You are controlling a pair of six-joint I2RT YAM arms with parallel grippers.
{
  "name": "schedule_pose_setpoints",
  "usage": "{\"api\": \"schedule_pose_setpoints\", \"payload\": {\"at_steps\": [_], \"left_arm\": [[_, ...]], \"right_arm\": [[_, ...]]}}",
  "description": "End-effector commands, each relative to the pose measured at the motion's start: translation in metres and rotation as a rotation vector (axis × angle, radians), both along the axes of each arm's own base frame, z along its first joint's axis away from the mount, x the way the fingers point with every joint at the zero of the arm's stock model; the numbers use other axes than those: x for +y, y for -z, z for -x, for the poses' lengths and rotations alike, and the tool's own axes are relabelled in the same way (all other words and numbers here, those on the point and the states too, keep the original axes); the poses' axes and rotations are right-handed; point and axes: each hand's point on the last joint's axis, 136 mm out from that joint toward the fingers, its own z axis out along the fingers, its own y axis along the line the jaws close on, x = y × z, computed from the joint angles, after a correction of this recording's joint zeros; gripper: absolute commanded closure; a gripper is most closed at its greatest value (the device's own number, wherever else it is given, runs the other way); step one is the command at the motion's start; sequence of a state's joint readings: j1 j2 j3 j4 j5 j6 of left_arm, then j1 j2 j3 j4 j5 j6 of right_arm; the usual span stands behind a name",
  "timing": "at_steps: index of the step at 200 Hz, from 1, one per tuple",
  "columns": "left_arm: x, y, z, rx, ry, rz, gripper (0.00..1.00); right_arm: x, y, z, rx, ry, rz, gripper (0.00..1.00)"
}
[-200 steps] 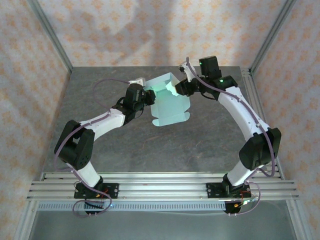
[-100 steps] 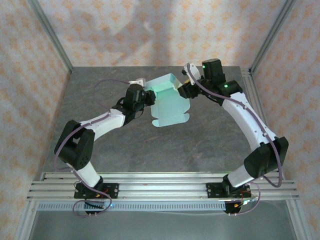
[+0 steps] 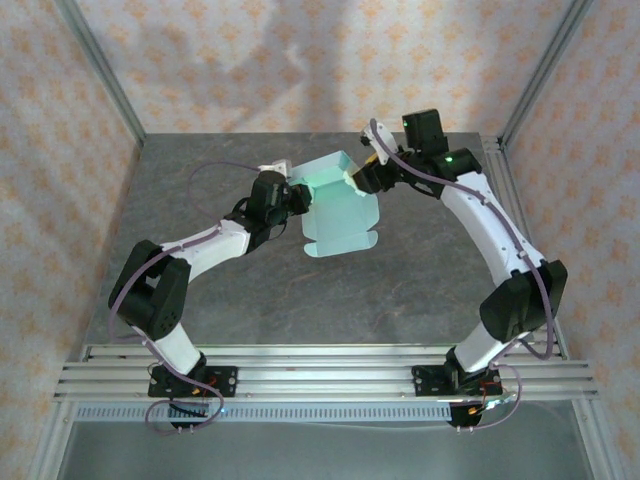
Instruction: Fold the paper box
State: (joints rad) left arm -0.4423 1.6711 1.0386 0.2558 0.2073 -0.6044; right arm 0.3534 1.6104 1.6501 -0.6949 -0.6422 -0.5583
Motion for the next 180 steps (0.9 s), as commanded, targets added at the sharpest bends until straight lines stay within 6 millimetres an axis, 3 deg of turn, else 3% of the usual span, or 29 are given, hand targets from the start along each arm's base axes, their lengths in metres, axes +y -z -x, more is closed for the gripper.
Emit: {"api": "schedule_pose_setpoints", "payload": {"at_steps": [1,43,91,143,180], "left_arm": [[0.001,-0.025,-0.001,-0.062,0.01,0.041,1.0],[-0.002,-0.023,-0.001,-0.056,0.025,0.045,1.0],[-0.003,-0.026,-0.001,-0.057,0.031,0.037,1.0],[-0.003,-0.027,-0.001,-0.06,0.034,0.039,1.0],[-0.002,-0.027,-0.001,-0.06,0.03,0.037,1.0]], "right_arm": [[0.016,0.001,0.004,0.011,-0.054,-0.021,0.51],[0.029,0.014,-0.003,-0.041,-0.009,0.036,0.57],[0.023,0.006,-0.026,-0.227,0.135,0.078,0.64],[0.015,-0.006,-0.044,-0.35,0.256,0.127,0.65],[0.024,-0.004,-0.037,-0.345,0.215,0.122,0.63]]}}
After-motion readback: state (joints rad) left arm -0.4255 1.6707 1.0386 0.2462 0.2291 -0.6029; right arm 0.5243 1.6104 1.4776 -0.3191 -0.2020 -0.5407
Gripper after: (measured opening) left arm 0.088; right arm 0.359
